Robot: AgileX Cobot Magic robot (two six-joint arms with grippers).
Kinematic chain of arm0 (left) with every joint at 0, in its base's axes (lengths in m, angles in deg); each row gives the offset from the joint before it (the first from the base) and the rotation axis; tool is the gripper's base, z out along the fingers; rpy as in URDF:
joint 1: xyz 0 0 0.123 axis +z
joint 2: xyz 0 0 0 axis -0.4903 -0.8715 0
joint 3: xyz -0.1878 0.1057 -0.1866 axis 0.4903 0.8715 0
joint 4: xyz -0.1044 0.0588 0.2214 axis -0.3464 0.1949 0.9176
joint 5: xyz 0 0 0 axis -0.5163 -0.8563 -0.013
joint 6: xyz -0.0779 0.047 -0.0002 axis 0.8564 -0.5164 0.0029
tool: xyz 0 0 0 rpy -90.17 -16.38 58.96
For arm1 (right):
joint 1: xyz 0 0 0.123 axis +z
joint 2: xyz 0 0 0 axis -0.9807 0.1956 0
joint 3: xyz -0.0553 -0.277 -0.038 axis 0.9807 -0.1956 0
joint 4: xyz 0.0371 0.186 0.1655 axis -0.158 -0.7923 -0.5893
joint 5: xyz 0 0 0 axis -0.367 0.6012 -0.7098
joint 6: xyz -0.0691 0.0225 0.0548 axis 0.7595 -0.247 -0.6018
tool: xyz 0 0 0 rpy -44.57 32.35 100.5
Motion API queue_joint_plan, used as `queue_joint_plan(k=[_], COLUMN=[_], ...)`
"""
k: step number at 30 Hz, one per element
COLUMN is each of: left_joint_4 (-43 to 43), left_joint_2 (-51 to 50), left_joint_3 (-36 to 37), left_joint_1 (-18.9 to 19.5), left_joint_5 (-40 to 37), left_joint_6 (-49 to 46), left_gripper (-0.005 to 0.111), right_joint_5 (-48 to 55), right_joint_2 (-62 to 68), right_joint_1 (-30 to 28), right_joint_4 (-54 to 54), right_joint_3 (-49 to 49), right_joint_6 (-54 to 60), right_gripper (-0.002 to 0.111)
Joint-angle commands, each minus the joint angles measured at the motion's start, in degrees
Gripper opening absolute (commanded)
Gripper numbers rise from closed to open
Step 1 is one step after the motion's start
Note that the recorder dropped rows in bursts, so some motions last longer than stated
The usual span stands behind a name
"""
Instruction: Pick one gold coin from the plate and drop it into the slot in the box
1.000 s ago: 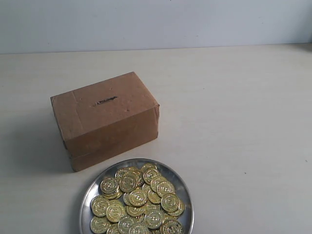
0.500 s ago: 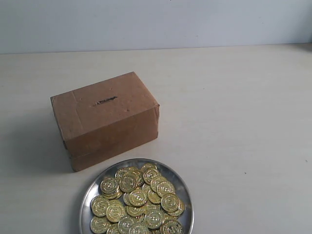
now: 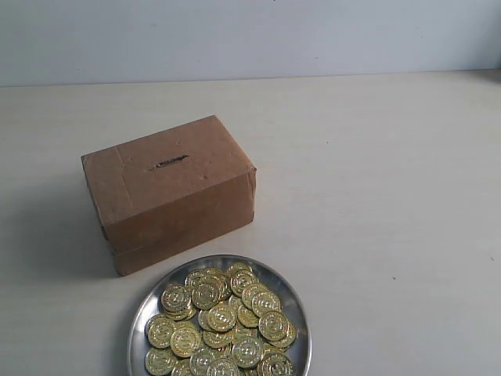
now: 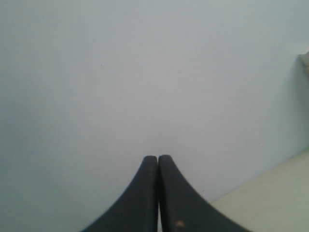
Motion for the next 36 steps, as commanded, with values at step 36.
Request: queue_joint_plan(k=[36], left_joint_4=[-0.2], left_joint_2=[0.3], left_joint_3=[0.2], left_joint_1=[0.0], left_joint_5=[0.3], left_joint_6=[0.2], left_gripper=[0.000], right_joint_5=[41.7], right_joint_2=[73.7], right_joint_1=[14.5], right_joint_4=[-41.3], right_joint_3=[26.7], right_joint_6=[81.8], right_gripper=[0.000])
